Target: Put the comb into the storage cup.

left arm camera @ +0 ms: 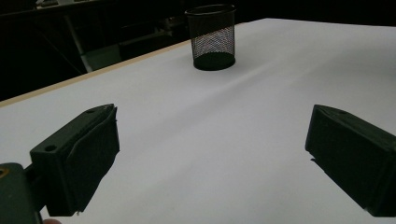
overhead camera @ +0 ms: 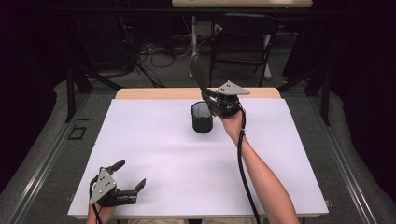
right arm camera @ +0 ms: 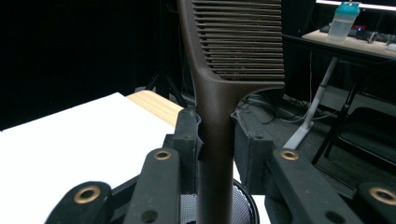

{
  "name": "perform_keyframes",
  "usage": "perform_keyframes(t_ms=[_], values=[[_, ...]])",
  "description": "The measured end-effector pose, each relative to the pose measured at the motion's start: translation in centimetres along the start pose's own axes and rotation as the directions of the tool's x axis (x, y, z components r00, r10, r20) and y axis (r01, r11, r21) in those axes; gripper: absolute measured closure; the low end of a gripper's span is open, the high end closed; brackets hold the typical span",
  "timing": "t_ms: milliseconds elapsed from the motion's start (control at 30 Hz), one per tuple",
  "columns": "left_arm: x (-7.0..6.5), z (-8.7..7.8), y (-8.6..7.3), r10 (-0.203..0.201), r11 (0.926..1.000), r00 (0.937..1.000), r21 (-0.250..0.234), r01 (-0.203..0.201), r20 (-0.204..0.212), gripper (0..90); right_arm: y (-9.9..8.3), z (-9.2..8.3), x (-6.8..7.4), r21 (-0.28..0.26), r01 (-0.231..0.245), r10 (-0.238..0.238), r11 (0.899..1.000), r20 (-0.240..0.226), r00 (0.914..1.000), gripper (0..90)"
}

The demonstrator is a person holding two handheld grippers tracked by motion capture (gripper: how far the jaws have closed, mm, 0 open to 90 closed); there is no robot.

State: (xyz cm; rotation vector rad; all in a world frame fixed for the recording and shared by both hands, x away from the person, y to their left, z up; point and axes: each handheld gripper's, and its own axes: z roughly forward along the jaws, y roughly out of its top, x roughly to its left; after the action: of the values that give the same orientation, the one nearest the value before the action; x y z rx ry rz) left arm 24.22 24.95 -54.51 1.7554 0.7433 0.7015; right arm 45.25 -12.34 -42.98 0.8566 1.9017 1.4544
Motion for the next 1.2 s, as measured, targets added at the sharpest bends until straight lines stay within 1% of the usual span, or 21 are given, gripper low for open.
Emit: perform_keyframes(t_ms=[567,833,933,1000,1100,1200], values=[[0.0,0.0,0.0,0.0,1.0,1.0,-0.002,0.0,0.001,3.0,-0.3,0.6,-0.3,-0.044,-0.015,0.015,0.999,0.0,0.9999,72.8],[0.0,0.0,0.0,-0.004,1.0,1.0,-0.002,0.004,-0.002,3.0,-0.3,0.8,-0.3,-0.061,-0.013,0.013,0.998,0.0,0.9999,72.8],[-0.1,0.0,0.0,0.002,1.0,1.0,-0.002,-0.002,0.0,3.0,-0.2,1.0,-0.3,-0.061,-0.014,0.014,0.998,-0.002,0.9999,72.8],[0.0,-0.1,0.0,-0.001,1.0,1.0,-0.005,0.001,0.002,3.0,-0.2,1.2,-0.3,-0.063,-0.005,0.005,0.998,-0.001,1.0,72.8],[0.0,0.0,0.0,-0.002,1.0,1.0,-0.003,0.002,0.002,3.0,-0.2,1.4,-0.3,-0.073,-0.007,0.007,0.997,0.0,1.0,72.8],[0.0,-0.1,0.0,-0.001,1.0,1.0,-0.004,0.001,0.003,3.0,-0.2,1.7,-0.3,-0.07,-0.002,0.002,0.998,-0.001,1.0,72.8]])
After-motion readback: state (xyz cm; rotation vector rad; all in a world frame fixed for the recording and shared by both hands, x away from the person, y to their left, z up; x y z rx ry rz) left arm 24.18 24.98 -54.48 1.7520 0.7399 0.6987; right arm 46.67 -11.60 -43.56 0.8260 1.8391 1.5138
